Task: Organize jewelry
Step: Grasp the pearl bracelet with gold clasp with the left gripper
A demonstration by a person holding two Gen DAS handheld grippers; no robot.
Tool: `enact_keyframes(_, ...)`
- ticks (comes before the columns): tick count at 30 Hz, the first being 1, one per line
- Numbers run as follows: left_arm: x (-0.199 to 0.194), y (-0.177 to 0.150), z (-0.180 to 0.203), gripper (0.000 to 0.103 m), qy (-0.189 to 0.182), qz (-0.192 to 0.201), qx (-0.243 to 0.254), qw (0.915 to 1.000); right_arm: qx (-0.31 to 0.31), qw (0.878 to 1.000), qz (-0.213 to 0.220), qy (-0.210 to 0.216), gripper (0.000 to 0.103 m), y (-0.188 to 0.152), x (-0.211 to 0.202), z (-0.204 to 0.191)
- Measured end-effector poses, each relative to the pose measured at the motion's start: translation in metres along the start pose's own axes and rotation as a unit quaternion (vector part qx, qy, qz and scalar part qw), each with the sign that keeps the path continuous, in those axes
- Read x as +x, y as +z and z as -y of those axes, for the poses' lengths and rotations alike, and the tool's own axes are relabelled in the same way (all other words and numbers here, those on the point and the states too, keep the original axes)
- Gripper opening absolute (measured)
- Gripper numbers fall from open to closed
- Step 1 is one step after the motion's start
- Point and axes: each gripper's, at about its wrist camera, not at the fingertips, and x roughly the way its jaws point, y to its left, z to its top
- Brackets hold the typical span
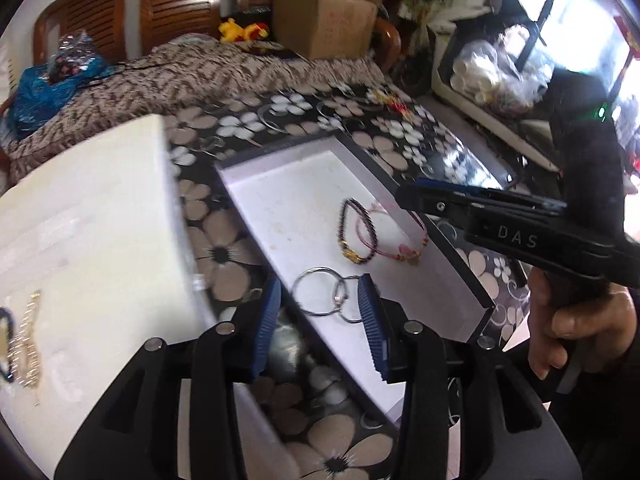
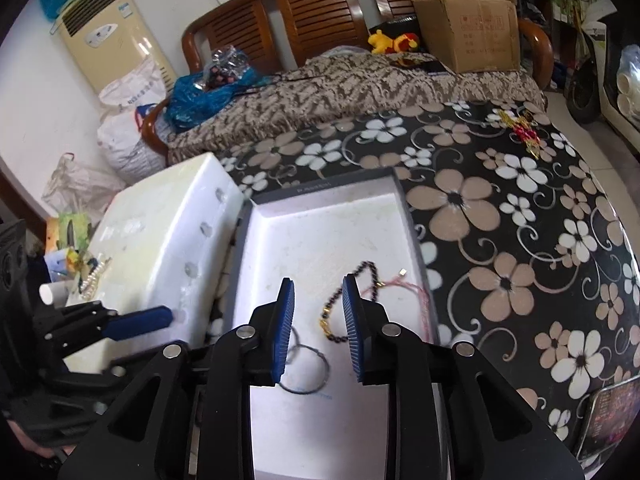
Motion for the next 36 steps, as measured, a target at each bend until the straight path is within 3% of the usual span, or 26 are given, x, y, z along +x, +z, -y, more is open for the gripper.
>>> enact_keyframes(12,-0.056,-0.018,-0.085,0.043,0.071,0.036,-0.066,0.9947,-0.051,0.998,-0.009,0.025,0.027,0.002,0.009,-0.051)
enact_keyframes(15,-0.066,-0.021,-0.105,0.051,0.095,0.042,-0.076,0.9917,-0.054,0.998,-0.011,0.027,0.03,0.002,0.01,-0.056)
enact_keyframes(18,-0.072,-0.024,-0.125,0.051,0.108,0.044,-0.095,0.9887,-0.056,0.998,-0.012,0.029,0.032,0.001,0.011,-0.059)
enact_keyframes(30,-0.05,-0.022,-0.151,0.05,0.122,0.0,-0.088,0.9887,-0.051,0.998,-0.007,0.032,0.033,0.002,0.008,-0.056)
enact_keyframes(33,-0.048,-0.022,-0.155,0.038,0.129,-0.007,-0.087,0.9878,-0.053,0.998,-0.006,0.034,0.033,0.002,0.007,-0.058)
enact_keyframes(35,-0.05,-0.021,-0.161,0.005,0.123,-0.009,-0.096,0.9877,-0.054,0.998,-0.005,0.036,0.033,0.003,0.007,-0.06)
enact_keyframes(36,-0.052,-0.022,-0.166,0.005,0.115,-0.008,-0.108,0.9875,-0.054,0.998,-0.005,0.036,0.033,0.003,0.007,-0.061)
